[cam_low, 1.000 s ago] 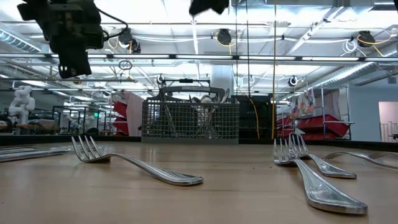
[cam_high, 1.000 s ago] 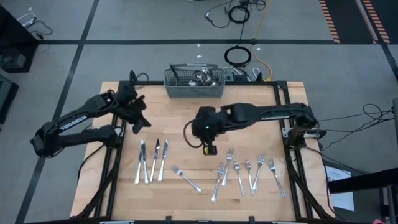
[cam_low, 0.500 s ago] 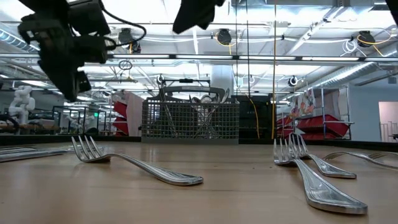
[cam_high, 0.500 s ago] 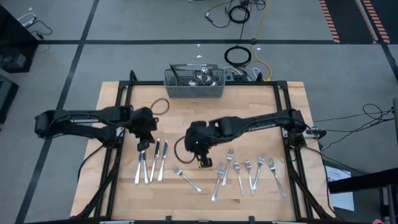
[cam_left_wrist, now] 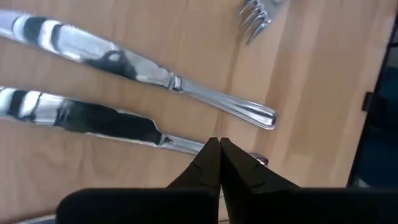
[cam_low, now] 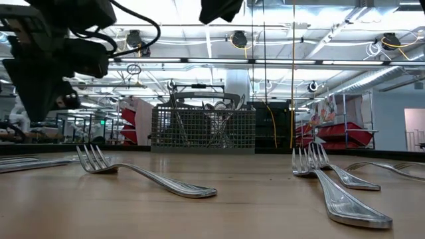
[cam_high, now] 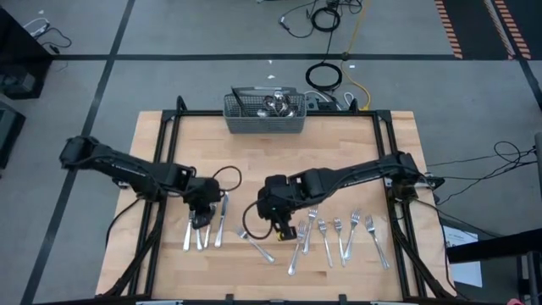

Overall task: Sort silverware
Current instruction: Put the silver knife into the gray utensil holder

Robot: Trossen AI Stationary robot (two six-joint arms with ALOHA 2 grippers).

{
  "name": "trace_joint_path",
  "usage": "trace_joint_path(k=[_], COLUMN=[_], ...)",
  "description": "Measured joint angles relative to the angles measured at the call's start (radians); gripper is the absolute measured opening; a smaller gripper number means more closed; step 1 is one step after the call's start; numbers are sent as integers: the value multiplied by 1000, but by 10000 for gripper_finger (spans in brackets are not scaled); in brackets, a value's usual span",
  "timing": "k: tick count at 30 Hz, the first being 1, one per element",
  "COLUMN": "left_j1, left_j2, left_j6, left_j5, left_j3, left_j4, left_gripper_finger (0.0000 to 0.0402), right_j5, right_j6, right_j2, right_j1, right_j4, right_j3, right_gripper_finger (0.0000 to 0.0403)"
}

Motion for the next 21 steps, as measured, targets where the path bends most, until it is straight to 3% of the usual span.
trace_joint_path(k=[5,14,21], left_j1=[-85,-193,-218], left_j2=[50,260,291], left_j6=[-100,-289,-498], left_j5=[-40,-73,-140], left_j3=[0,0,1], left_j4=[70,176,347], left_gripper_finger=[7,8,19], right_j5=[0,-4,-4], right_j6=[0,-38,-70], right_j2=[-2,-4,-4], right_j1=[24,43,67], right_j4=[-45,-72,-72], right_j3=[0,0,0], right_gripper_finger=[29,29,29])
